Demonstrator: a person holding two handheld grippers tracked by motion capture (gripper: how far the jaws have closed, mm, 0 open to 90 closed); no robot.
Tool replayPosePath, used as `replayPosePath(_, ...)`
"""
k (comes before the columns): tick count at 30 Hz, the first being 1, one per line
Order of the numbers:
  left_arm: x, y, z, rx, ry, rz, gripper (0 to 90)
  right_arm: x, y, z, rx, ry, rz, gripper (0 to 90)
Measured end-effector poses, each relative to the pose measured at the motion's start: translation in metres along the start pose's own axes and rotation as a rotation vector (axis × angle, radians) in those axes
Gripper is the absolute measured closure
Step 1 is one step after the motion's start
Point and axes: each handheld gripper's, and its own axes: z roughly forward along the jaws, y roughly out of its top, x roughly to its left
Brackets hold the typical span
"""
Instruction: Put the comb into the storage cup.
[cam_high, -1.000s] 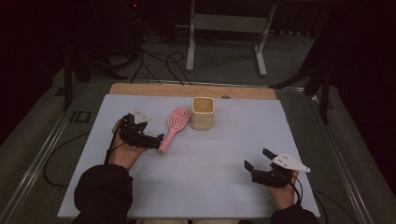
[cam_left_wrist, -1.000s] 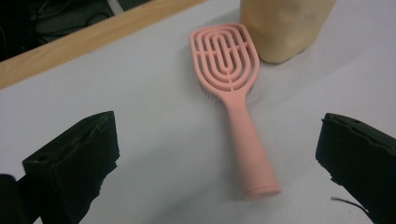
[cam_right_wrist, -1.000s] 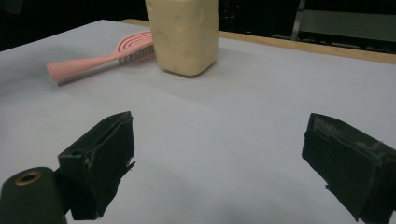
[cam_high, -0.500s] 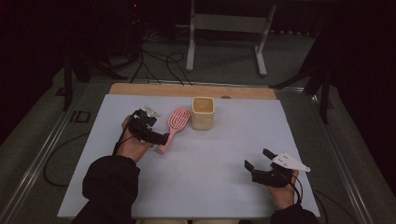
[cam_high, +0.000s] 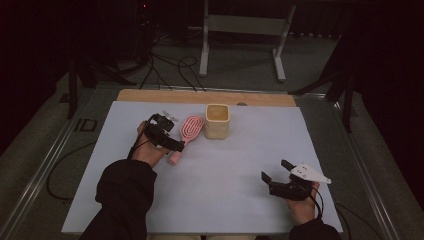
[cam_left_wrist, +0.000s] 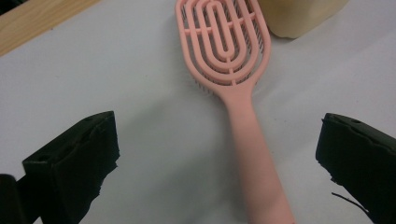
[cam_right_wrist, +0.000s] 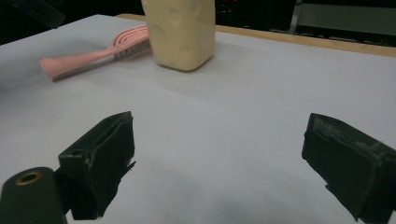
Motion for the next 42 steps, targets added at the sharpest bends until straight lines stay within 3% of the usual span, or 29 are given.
replayPosePath(23,-0.002,0.019,0.039,0.148,-0.006,0.012,0.3,-0.001,0.0,0.001,0.005,-0.001,0.002,9.1)
replayPosePath(31,-0.001,0.025,0.052,0.19,-0.037,-0.013,1.9,-0.001,0.0,0.002,0.009,-0.005,0.0,9.1)
replayPosePath(34,-0.001,0.026,0.058,0.208,-0.068,-0.03,3.6,-0.001,0.0,0.003,0.009,-0.003,0.0,9.1)
replayPosePath(39,0.0,0.027,0.069,0.245,-0.117,-0.063,11.9,-0.001,0.0,0.003,0.006,-0.001,0.005,9.1)
replayPosePath(42,0.001,0.027,0.073,0.258,-0.126,-0.09,17.1,-0.001,0.0,0.003,0.005,-0.001,0.008,9.1)
